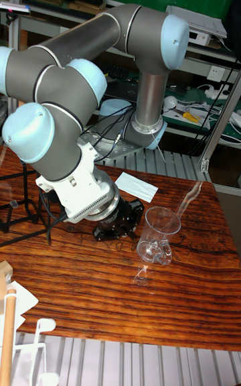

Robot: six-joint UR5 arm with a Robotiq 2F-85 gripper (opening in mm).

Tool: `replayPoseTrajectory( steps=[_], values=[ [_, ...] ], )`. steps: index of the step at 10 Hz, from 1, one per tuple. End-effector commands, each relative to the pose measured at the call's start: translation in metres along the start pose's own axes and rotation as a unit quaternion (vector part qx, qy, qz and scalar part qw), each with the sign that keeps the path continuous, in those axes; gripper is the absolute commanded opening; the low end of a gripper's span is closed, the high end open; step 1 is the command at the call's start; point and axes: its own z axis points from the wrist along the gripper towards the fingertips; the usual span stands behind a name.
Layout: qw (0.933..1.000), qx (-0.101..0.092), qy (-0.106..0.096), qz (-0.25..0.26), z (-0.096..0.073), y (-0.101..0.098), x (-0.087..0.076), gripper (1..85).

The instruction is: Put the cup on the cup rack

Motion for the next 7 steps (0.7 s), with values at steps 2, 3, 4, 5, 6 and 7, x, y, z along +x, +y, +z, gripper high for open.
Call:
replayPoseTrajectory(
  steps=[2,3,4,5,6,7],
  values=[
    [0.9992,-0.006,-0.038,-0.009,0.008,0.003,-0.024,7.3],
    [0.9988,-0.009,-0.046,-0.014,0.009,0.004,-0.029,9.3],
    [0.9986,-0.011,-0.049,-0.017,0.01,0.005,-0.032,11.3],
    [0.9983,-0.014,-0.055,-0.018,0.012,0.006,-0.035,12.7],
    [0.9979,-0.012,-0.06,-0.021,0.014,0.006,-0.039,14.7],
    [0.9977,-0.011,-0.062,-0.024,0.016,0.005,-0.04,16.3]
  ],
)
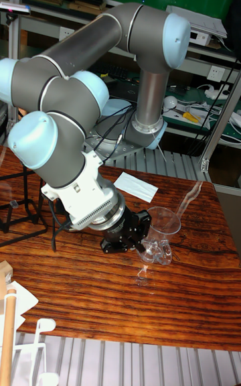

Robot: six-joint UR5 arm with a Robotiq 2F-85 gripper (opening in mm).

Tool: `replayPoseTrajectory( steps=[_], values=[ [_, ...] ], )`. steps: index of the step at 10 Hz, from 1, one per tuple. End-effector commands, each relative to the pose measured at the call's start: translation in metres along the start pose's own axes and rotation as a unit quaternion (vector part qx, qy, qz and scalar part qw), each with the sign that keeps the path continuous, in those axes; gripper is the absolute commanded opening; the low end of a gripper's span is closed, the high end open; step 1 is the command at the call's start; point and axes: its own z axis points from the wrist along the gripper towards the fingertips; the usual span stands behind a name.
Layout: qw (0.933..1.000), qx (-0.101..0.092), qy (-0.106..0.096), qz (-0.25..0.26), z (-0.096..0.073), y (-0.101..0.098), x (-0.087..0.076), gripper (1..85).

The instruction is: Put the cup on the cup rack

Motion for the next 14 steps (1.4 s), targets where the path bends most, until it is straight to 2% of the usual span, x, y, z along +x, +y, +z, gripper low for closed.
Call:
replayPoseTrajectory(
  steps=[1,8,12,14],
  values=[
    [0.9998,-0.004,-0.018,-0.011,0.004,0.002,-0.009,17.7],
    [0.9993,-0.005,-0.022,-0.03,0.016,0.003,-0.002,26.0],
    [0.9983,-0.023,-0.042,-0.034,0.03,0.016,-0.008,29.3],
    [0.9983,-0.024,-0.042,-0.033,0.034,0.017,-0.007,29.3]
  ],
)
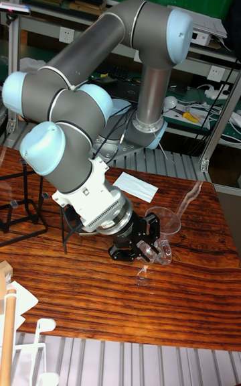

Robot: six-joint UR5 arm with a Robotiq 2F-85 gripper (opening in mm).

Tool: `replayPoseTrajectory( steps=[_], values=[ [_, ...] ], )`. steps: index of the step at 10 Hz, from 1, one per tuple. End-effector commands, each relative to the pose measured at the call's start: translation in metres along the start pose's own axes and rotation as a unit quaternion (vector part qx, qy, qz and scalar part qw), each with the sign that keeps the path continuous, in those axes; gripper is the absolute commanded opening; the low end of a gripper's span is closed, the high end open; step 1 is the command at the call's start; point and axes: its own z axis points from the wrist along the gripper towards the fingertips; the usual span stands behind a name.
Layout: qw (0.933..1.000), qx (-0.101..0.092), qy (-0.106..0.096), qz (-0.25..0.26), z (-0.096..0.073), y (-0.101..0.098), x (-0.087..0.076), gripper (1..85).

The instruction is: Put the cup on the cup rack

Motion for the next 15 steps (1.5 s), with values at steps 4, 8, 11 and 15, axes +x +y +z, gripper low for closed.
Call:
replayPoseTrajectory(
  steps=[4,8,11,15],
  values=[
    [1.0,0.006,-0.002,-0.004,0.004,-0.003,0.004,28.7],
    [0.9998,0.018,0.001,-0.003,0.012,-0.012,0.007,29.3],
    [0.9999,0.015,-0.004,-0.002,0.016,-0.009,0.005,29.7],
    [1.0,0.006,-0.003,-0.006,0.016,-0.005,0.009,30.0]
  ],
)
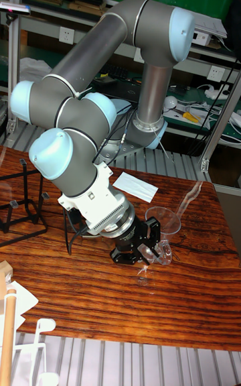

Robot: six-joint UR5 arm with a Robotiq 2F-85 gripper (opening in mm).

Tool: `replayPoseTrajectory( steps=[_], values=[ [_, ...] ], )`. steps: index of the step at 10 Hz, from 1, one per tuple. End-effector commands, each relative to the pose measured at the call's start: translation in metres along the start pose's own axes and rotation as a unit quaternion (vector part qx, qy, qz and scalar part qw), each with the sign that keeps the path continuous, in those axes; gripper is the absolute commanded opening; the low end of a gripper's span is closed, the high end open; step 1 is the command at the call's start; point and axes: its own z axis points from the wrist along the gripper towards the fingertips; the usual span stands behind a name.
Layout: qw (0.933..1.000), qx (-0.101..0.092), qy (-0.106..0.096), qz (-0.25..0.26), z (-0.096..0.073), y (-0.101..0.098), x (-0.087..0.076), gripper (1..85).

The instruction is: Put the cup on the cup rack

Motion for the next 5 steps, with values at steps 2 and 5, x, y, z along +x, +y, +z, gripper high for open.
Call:
replayPoseTrajectory(
  steps=[2,5],
  values=[
    [1.0,-0.003,-0.001,-0.001,0.001,-0.0003,0.0033,30.3],
    [1.0,-0.005,0.0,-0.003,0.0011,0.001,0.0041,30.7]
  ],
)
